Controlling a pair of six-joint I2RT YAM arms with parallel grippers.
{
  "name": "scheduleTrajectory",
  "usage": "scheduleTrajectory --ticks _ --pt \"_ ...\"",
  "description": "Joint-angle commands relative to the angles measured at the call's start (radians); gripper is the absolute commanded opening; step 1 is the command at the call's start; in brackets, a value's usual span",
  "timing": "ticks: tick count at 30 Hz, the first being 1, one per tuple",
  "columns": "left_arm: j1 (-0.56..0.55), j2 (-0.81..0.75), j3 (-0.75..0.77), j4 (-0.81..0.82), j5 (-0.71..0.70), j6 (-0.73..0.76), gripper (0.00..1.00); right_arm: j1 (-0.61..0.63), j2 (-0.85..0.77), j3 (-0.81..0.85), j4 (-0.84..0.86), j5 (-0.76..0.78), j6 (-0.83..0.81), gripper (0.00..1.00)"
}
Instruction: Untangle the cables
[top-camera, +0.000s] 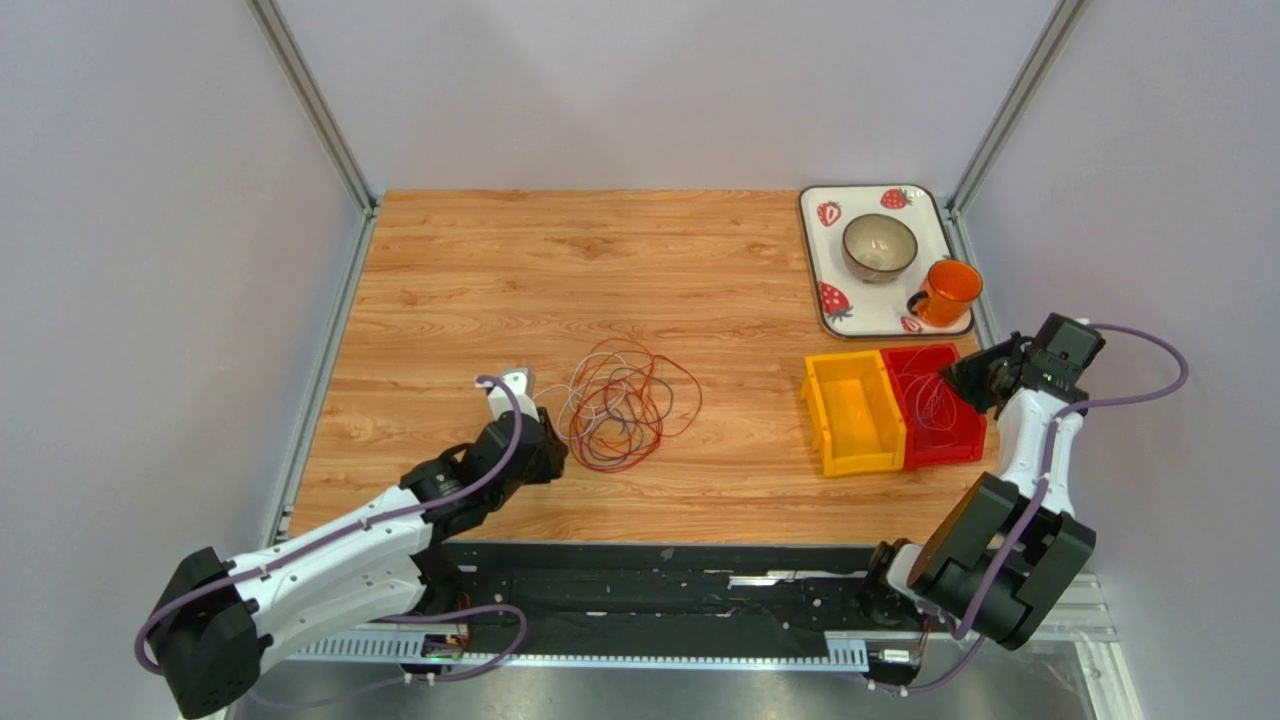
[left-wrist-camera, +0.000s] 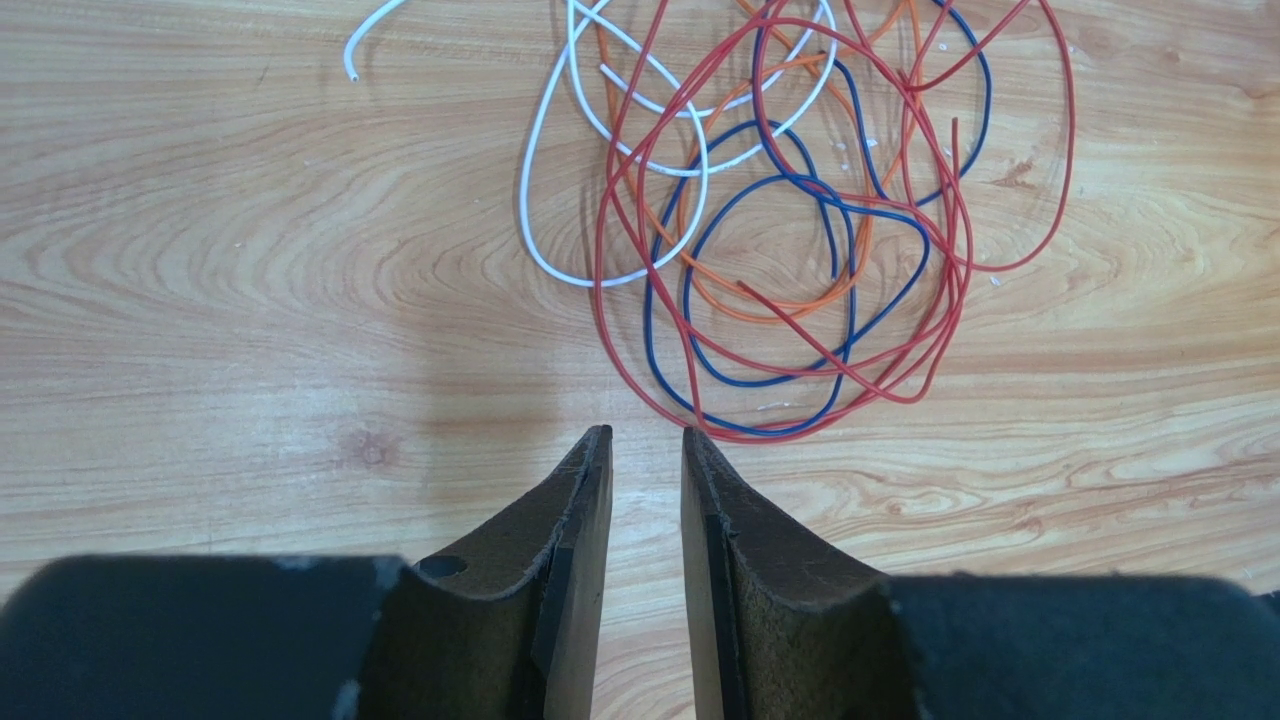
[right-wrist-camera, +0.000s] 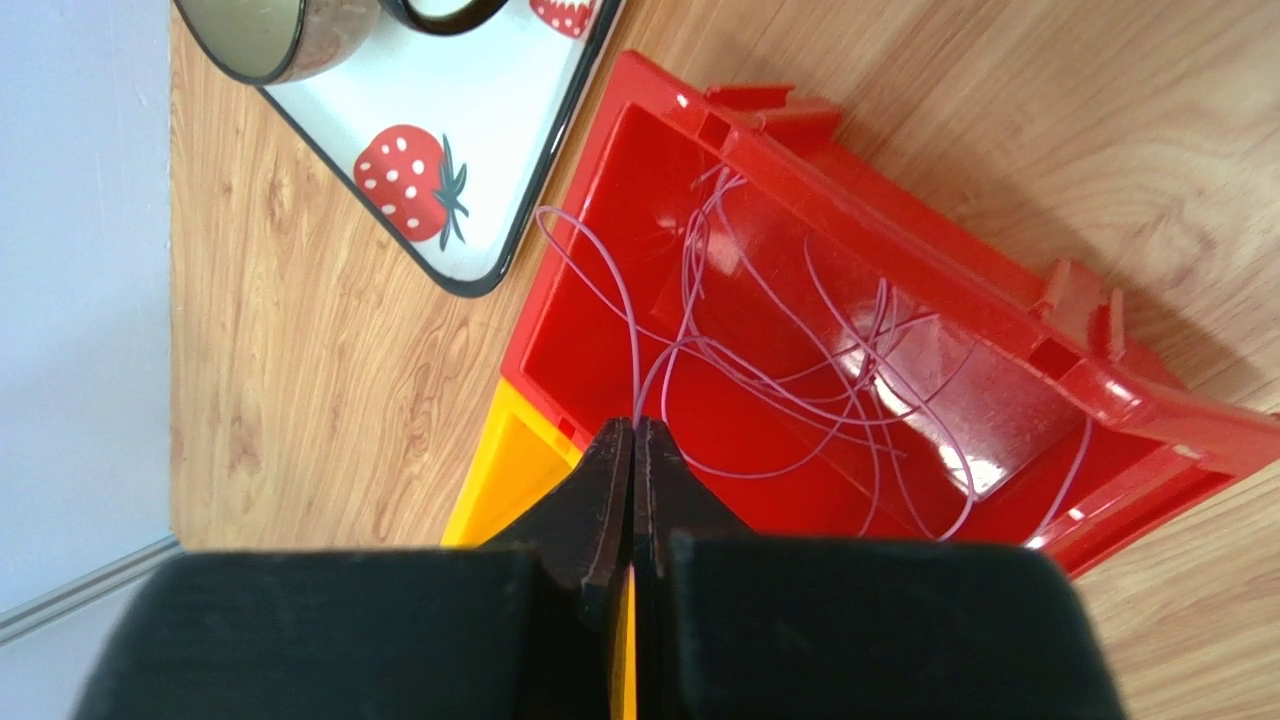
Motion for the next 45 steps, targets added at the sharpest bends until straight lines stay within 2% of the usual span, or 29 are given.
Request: scheduleTrajectory --ticks 1,7,17,22,25,29,32,41,45 --pt "-0.006 -0.020 -0.008 0.035 -0.003 -0.002 0.32 -0.003 0.011 0.027 0.028 0.053 -0.057 0.00" --pt "-0.004 -0.027 -0.012 0.040 0.000 0.004 0.32 0.042 0.025 0.001 0.065 0.108 -0.074 0.00" --pt "-0.004 -0.047 -0.022 0.038 -0.003 0.003 0.32 0.209 0.063 0.021 0.026 0.424 -0.105 0.00" --pt "-0.004 -0.055 -0.023 0.038 -0.003 0.001 0.32 0.221 0.094 0.023 0.017 0.498 -0.106 0.01" --pt "-0.004 -0.056 -0.026 0.038 -0.003 0.003 0.32 0.249 0.103 0.027 0.011 0.519 -0.114 0.04" --pt "-0.004 -0.056 -0.026 0.040 -0.003 0.003 0.32 0.293 0.077 0.053 -0.017 0.547 -0.117 0.18" --pt "-0.004 -0.056 -0.026 0.041 -0.003 0.003 0.32 0.333 0.043 0.092 -0.036 0.535 -0.117 0.24" --pt "-0.004 -0.066 -0.029 0.040 -0.003 0.003 0.32 0.454 -0.024 0.250 -0.201 0.638 -0.149 0.38" --pt "-0.004 -0.066 -0.031 0.040 -0.003 0.004 0.32 0.533 -0.079 0.305 -0.231 0.609 -0.167 0.40"
